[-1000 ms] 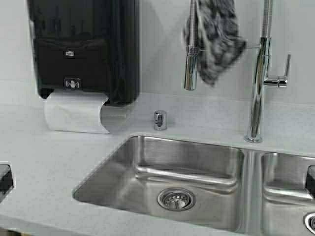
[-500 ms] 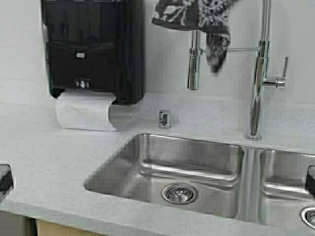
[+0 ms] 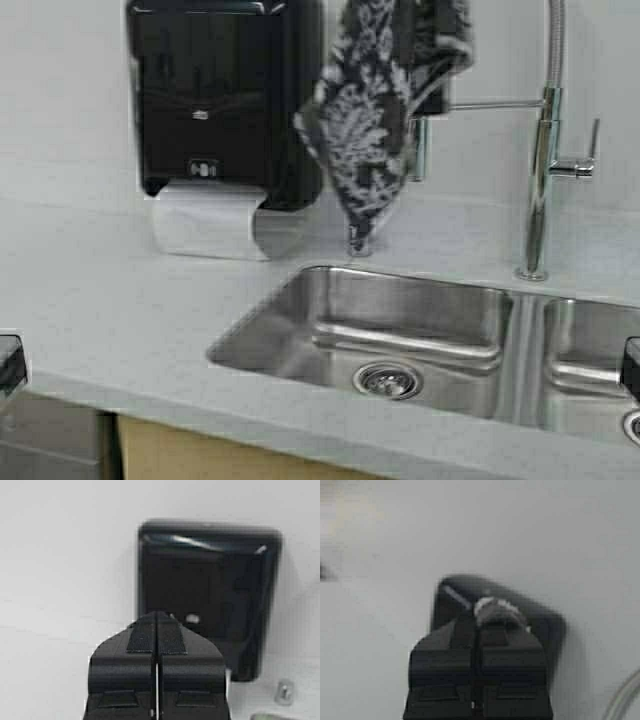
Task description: Get the cloth and wipe up the spill under the wine glass
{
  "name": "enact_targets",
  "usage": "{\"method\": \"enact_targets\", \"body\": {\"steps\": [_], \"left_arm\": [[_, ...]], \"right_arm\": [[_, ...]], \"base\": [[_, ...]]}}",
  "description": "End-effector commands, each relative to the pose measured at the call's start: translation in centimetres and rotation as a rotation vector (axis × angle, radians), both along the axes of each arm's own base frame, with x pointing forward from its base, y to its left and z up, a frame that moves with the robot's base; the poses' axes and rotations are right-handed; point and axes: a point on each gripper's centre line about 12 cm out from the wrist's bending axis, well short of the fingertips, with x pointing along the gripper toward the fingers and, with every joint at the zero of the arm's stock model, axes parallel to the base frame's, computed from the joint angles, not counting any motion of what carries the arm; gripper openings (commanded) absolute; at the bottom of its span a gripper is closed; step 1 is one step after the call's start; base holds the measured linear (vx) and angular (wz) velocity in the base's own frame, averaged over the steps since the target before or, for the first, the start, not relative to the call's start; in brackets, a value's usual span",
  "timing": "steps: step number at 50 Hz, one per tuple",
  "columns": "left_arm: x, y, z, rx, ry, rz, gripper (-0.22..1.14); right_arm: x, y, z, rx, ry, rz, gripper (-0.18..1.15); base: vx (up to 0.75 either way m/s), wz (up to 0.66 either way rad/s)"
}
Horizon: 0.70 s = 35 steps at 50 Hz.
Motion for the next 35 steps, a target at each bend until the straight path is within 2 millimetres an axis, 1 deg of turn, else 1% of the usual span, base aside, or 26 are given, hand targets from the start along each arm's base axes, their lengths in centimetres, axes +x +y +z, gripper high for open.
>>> {"method": "enact_targets", "body": {"steps": [1, 9, 18, 28, 35], "left_arm": [[0.1, 0.0, 0.5, -0.003, -0.009, 0.000, 0.02], [0.1, 0.0, 0.4, -0.005, -0.008, 0.000, 0.02], [0.1, 0.0, 0.6, -0.021, -0.014, -0.002, 0.02], [0.1, 0.0, 0.6, -0.024, -0.012, -0.002, 0.02], [0.1, 0.0, 0.6, -0.024, -0.014, -0.002, 0.02]], "right_arm": [[-0.2, -0.2, 1.1, 0.013, -0.030, -0.002, 0.09], [-0.2, -0.2, 0.8, 0.009, -0.023, -0.002, 0.09], [-0.1, -0.1, -0.5, -0.007, 0.003, -0.002, 0.09], [1.0, 0.6, -2.2, -0.023, 0.040, 0.000, 0.09], [1.3, 0.7, -3.7, -0.024, 0.061, 0.003, 0.09]], "base": [[-0.14, 0.14], [-0.15, 0.20], [-0.15, 0.32], [-0.12, 0.44], [-0.11, 0.60]]}}
